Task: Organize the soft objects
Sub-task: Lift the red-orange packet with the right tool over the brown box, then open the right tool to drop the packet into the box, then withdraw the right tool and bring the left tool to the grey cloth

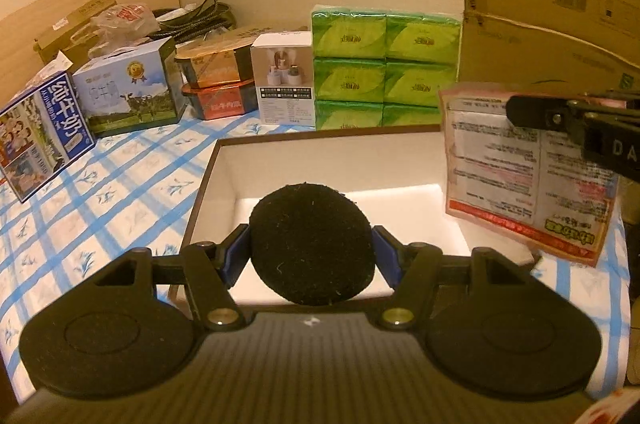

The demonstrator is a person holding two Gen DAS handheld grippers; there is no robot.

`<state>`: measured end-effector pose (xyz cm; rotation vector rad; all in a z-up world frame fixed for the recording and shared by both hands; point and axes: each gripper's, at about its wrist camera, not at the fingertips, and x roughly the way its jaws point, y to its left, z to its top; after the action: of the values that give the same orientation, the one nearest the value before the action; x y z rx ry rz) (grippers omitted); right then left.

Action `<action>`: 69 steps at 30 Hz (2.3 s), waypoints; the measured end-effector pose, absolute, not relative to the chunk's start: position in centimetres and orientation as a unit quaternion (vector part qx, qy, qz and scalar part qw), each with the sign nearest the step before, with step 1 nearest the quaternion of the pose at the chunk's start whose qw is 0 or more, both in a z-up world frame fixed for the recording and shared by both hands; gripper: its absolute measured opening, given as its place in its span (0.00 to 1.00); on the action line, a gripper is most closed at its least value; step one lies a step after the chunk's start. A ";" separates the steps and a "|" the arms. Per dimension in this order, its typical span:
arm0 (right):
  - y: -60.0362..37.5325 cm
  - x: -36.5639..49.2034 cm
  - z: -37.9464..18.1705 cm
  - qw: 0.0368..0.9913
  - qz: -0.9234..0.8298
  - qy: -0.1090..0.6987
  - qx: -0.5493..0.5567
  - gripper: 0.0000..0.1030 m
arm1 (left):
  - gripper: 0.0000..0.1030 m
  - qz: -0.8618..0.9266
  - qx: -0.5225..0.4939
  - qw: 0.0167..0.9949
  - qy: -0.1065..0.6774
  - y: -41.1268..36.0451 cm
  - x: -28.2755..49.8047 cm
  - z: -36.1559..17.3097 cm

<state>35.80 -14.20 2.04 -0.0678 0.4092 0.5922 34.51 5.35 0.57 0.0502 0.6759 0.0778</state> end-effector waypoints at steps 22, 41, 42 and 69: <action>-12.1 46.8 -1.8 0.922 0.271 0.265 0.074 0.19 | 0.66 0.029 0.008 0.920 0.391 7.2 44.0 -2.9; -16.6 39.6 -2.8 0.909 0.272 0.307 0.068 0.48 | 0.66 0.033 -0.009 0.920 0.389 8.9 36.3 0.0; -16.8 39.0 -2.7 0.909 0.273 0.308 0.068 0.48 | 0.66 0.032 -0.012 0.921 0.388 8.8 35.6 0.3; -22.0 21.1 1.1 0.906 0.287 0.300 0.080 0.67 | 0.68 0.062 -0.052 0.931 0.355 8.0 14.2 4.9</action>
<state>21.11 -22.02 1.08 0.1654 0.6199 0.5928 14.24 8.01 4.87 -0.1060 0.7267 0.1279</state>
